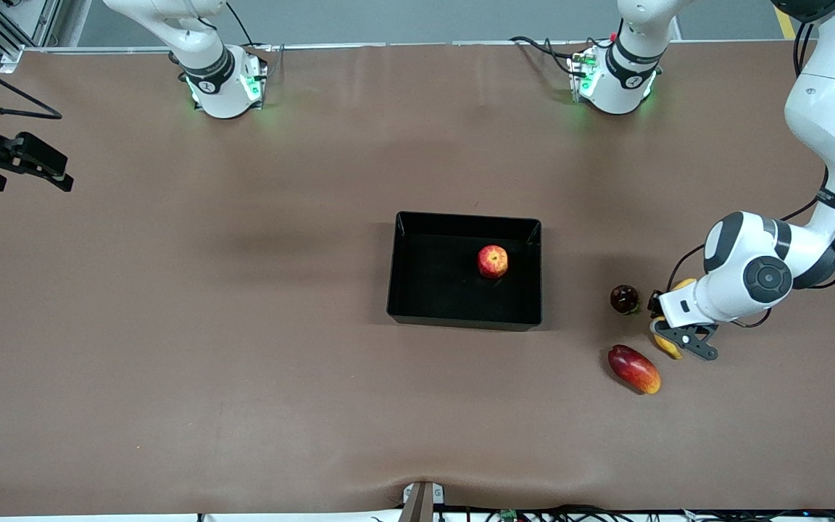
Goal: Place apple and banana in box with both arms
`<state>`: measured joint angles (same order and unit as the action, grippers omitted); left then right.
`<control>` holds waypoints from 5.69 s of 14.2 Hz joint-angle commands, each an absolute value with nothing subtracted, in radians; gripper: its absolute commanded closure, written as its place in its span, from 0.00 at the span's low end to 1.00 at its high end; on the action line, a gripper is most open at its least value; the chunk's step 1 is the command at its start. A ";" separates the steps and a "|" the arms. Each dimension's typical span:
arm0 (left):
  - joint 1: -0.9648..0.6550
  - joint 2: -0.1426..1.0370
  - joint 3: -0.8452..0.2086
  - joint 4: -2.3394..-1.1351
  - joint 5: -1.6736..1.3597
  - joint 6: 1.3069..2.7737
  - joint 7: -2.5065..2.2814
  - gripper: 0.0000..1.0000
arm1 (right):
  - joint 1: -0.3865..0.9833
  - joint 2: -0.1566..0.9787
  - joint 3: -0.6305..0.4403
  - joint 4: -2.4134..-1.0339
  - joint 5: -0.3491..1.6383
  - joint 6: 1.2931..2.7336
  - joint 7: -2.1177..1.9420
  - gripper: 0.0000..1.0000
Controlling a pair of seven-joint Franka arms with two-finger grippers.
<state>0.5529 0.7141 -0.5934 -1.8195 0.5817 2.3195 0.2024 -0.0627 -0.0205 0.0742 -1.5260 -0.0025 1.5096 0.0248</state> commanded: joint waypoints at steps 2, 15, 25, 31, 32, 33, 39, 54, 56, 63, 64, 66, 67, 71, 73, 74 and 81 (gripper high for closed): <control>0.560 0.672 -0.589 -1.845 0.604 2.327 0.178 1.00 | -0.080 0.003 0.084 -1.499 0.011 1.502 0.014 0.00; 0.546 0.538 -0.813 -1.678 0.373 1.913 -0.145 1.00 | -0.077 0.006 0.086 -1.470 0.006 1.500 0.020 0.00; 0.038 0.705 -0.804 -1.415 0.374 1.902 -0.816 1.00 | -0.083 0.006 0.086 -1.470 0.006 1.500 0.011 0.00; -0.314 0.771 -0.542 -1.315 0.351 2.032 -0.920 1.00 | -0.083 0.006 0.086 -1.470 0.003 1.500 0.014 0.00; -0.339 0.788 -0.535 -1.315 0.353 2.063 -0.931 1.00 | -0.083 0.006 0.086 -1.470 0.003 1.500 0.012 0.00; -0.362 0.796 -0.508 -1.313 0.353 2.086 -0.933 1.00 | -0.083 0.006 0.086 -1.470 0.008 1.500 0.014 0.00; -0.454 0.862 -0.400 -1.321 0.351 2.167 -0.934 1.00 | -0.083 0.006 0.086 -1.470 0.009 1.500 0.015 0.00; -0.450 0.861 -0.361 -1.324 0.391 2.183 -0.919 0.00 | -0.084 0.008 0.084 -1.470 0.008 1.500 0.015 0.00; -0.407 0.795 -0.362 -1.324 0.391 2.148 -0.910 0.00 | -0.084 0.008 0.084 -1.470 0.006 1.500 0.015 0.00; -0.227 0.487 -0.374 -1.331 0.347 1.827 -0.861 0.00 | -0.083 0.008 0.084 -1.470 -0.006 1.500 0.014 0.00; -0.198 0.456 -0.374 -1.331 0.339 1.784 -0.824 0.00 | -0.083 0.006 0.084 -1.470 -0.006 1.500 0.015 0.00; -0.141 0.395 -0.373 -1.333 0.308 1.737 -0.719 0.00 | -0.084 0.008 0.083 -1.470 -0.006 1.497 0.015 0.00; -0.114 0.368 -0.373 -1.333 0.308 1.718 -0.633 0.00 | -0.093 0.006 0.083 -1.471 -0.005 1.494 0.017 0.00; -0.005 0.267 -0.373 -1.335 0.302 1.573 -0.331 0.00 | -0.100 0.006 0.083 -1.471 -0.006 1.488 0.015 0.00; 0.037 0.229 -0.373 -1.339 0.253 1.525 -0.255 0.00 | -0.098 0.006 0.083 -1.471 -0.006 1.489 0.015 0.00; 0.060 0.215 -0.373 -1.344 0.235 1.514 -0.241 0.00 | -0.097 0.006 0.083 -1.471 -0.006 1.489 0.015 0.00; 0.135 0.082 -0.358 -1.429 0.147 1.489 -0.147 0.00 | -0.097 0.006 0.083 -1.471 -0.005 1.488 0.015 0.00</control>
<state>0.1261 0.1721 -0.3682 -1.3465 0.1782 1.4852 -0.1798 -0.0793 -0.0066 0.0692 -1.4981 -0.0036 1.5053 0.0247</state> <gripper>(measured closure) 0.000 0.000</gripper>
